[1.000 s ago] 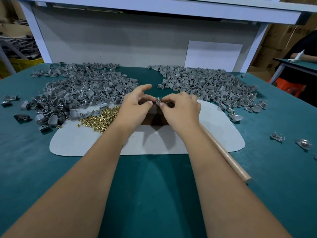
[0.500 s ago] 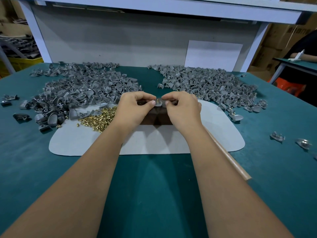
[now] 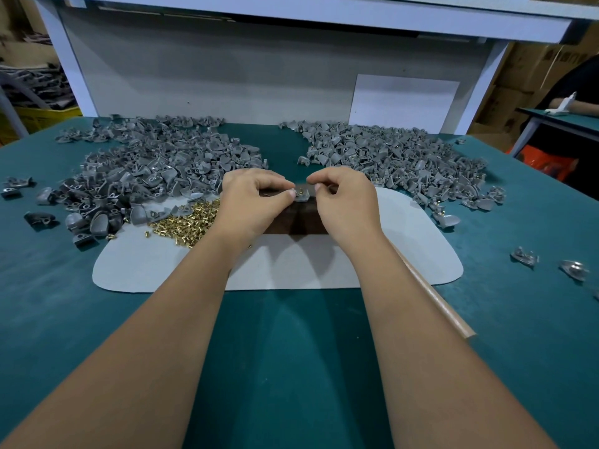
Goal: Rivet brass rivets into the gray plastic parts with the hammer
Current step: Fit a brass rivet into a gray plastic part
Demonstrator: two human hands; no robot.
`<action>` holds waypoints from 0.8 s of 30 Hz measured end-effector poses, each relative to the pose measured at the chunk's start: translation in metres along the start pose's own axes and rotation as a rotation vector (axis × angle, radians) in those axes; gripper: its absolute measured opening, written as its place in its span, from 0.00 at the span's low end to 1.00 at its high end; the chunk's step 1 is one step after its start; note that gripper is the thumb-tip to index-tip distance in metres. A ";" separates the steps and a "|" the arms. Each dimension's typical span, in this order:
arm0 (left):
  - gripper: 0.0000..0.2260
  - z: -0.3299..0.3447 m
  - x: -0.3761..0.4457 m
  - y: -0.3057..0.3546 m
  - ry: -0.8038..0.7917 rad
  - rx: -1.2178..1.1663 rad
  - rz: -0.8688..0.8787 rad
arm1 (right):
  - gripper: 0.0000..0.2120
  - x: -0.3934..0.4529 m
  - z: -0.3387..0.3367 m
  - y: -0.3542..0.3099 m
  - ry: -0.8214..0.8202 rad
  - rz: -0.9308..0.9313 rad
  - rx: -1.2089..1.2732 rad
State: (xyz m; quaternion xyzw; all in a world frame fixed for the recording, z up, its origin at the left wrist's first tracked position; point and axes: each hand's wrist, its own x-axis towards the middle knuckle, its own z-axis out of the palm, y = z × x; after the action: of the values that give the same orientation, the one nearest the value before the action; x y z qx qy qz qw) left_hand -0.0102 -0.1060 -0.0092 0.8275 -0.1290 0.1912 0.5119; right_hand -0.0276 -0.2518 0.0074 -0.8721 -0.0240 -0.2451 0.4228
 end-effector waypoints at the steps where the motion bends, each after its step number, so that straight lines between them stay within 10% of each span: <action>1: 0.05 0.000 0.000 0.000 -0.003 0.000 0.004 | 0.10 0.000 0.000 -0.001 -0.006 -0.023 -0.008; 24: 0.08 0.003 0.002 -0.005 -0.017 0.096 0.095 | 0.06 0.000 0.004 0.000 -0.037 -0.096 -0.095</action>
State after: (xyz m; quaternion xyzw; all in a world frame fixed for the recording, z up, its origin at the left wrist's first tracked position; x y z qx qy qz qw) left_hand -0.0059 -0.1068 -0.0139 0.8457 -0.1634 0.2142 0.4607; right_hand -0.0257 -0.2493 0.0055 -0.8935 -0.0618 -0.2498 0.3680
